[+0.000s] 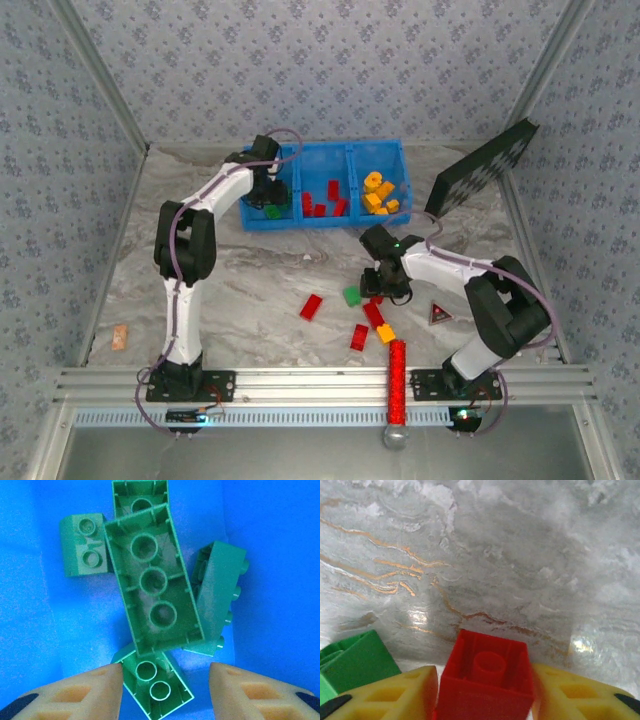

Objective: Sort the legos into containers by color
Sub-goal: Place the lego in the container, then pick up the lego from the bottom-center of the table.

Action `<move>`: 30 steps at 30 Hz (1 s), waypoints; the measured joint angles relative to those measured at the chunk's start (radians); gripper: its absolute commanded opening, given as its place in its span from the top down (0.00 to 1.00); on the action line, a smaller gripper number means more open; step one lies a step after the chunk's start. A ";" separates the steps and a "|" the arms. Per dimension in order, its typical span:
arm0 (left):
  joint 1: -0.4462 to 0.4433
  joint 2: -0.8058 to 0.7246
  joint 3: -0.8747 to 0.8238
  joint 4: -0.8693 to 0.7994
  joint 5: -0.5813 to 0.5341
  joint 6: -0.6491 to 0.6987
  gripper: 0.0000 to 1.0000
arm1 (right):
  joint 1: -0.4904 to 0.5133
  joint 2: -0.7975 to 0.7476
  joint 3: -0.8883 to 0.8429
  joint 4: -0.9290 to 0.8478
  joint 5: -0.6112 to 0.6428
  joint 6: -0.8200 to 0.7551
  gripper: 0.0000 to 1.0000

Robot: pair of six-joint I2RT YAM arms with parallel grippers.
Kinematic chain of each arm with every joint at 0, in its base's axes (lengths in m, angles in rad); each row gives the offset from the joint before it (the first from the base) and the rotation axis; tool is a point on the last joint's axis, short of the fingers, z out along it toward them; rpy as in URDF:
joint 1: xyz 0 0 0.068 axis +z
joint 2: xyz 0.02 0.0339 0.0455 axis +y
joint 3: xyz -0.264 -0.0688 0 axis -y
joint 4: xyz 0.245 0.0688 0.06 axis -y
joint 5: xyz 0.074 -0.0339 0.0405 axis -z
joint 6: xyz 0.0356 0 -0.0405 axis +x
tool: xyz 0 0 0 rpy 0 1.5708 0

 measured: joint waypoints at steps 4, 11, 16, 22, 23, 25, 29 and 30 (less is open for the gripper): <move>-0.002 -0.047 -0.017 0.000 0.000 0.001 0.49 | 0.000 0.003 0.002 0.005 0.009 -0.005 0.70; -0.035 -0.245 -0.080 0.002 -0.001 0.012 0.46 | -0.028 0.002 0.132 -0.095 0.057 -0.069 0.73; -0.078 -0.433 -0.208 0.004 0.000 0.011 0.45 | -0.077 0.011 0.380 -0.158 0.141 -0.169 0.73; -0.092 -0.608 -0.416 0.000 -0.002 -0.013 0.44 | -0.089 0.169 0.728 -0.136 0.200 -0.304 0.73; -0.093 -0.632 -0.452 -0.002 -0.002 -0.020 0.44 | -0.088 0.208 0.775 -0.125 0.200 -0.328 0.73; -0.102 -0.674 -0.514 -0.010 -0.005 -0.038 0.44 | -0.084 0.278 0.853 -0.108 0.199 -0.367 0.73; -0.134 -0.750 -0.618 -0.027 -0.005 -0.079 0.44 | -0.069 0.438 1.012 -0.087 0.194 -0.438 0.73; -0.145 -0.764 -0.635 -0.029 -0.005 -0.087 0.44 | -0.065 0.474 1.046 -0.088 0.195 -0.452 0.73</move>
